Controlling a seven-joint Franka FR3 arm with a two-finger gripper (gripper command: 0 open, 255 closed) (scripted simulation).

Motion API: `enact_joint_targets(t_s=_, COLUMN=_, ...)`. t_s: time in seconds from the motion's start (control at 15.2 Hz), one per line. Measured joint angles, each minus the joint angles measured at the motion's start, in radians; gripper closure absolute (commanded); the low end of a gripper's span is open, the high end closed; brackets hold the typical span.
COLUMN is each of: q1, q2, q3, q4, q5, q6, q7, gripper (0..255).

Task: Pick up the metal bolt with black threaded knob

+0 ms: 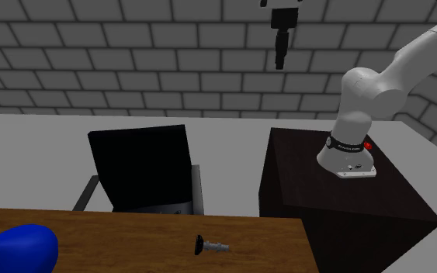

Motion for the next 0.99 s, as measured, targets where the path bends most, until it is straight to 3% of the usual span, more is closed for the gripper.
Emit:
enact_joint_targets(t_s=0.26, q1=0.017, q2=0.02, q3=0.035, q4=-0.026, q5=0.02, q6=0.054, q7=0.03, gripper=0)
enact_joint_targets(t_s=0.99, q1=0.104, q2=0.206, q3=0.233, q4=-0.105, q5=0.104, q6=0.364, q7=0.194, gripper=0)
